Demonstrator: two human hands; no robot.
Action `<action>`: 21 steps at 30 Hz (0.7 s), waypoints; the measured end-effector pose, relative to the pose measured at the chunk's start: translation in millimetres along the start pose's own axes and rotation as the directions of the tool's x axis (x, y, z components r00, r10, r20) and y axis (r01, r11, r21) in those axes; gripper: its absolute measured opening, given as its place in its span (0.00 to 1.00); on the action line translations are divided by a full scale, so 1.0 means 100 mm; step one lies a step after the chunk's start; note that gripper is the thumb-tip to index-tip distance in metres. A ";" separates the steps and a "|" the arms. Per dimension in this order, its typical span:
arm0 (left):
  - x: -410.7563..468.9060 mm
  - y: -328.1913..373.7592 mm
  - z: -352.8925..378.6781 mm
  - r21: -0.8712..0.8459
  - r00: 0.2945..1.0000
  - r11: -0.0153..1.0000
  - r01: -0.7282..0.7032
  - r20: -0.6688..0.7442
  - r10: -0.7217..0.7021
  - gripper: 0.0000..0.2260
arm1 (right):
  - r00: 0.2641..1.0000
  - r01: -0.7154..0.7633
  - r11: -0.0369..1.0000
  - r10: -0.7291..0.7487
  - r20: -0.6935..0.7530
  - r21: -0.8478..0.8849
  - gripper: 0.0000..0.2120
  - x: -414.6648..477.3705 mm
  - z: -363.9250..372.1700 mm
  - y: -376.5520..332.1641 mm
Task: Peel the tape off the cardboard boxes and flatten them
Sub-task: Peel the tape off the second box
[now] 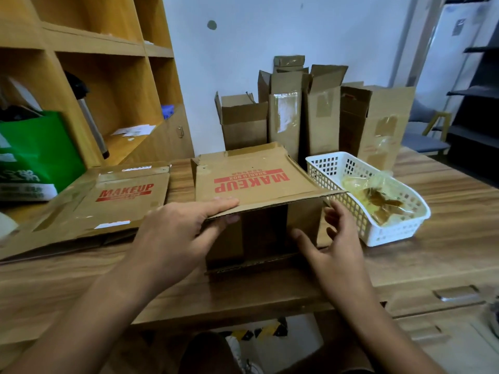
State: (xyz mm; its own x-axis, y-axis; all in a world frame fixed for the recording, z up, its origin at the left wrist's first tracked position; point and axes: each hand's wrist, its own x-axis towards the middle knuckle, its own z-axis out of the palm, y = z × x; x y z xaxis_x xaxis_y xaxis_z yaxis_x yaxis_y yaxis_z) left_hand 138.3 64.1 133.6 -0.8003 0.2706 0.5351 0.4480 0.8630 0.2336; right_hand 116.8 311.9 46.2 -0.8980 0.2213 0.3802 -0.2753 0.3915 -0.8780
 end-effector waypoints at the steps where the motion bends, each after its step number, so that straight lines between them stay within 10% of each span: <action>1: 0.00 0.00 0.00 -0.001 1.000 1.000 -0.002 0.001 0.002 0.19 | 1.000 -0.012 1.000 0.012 0.010 -0.002 0.42 0.01 0.05 -0.02; 15: -0.01 -0.03 0.06 0.020 0.998 1.000 -0.010 -0.058 0.012 0.18 | 0.999 -0.039 0.999 0.039 -0.025 0.004 0.42 0.03 0.25 -0.06; 21: -0.02 -0.08 0.05 0.014 0.999 1.000 -0.004 -0.042 0.005 0.19 | 0.989 -0.048 0.987 0.024 0.149 0.154 0.22 0.05 -0.10 0.02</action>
State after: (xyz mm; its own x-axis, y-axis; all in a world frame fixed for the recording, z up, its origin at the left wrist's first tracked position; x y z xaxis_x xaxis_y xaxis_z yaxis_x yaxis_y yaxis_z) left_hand 134.5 58.3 126.8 -0.7809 0.2565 0.5695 0.4456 0.8677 0.2202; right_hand 114.8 323.0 49.1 -0.9456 0.0951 0.3112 -0.2819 0.2382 -0.9294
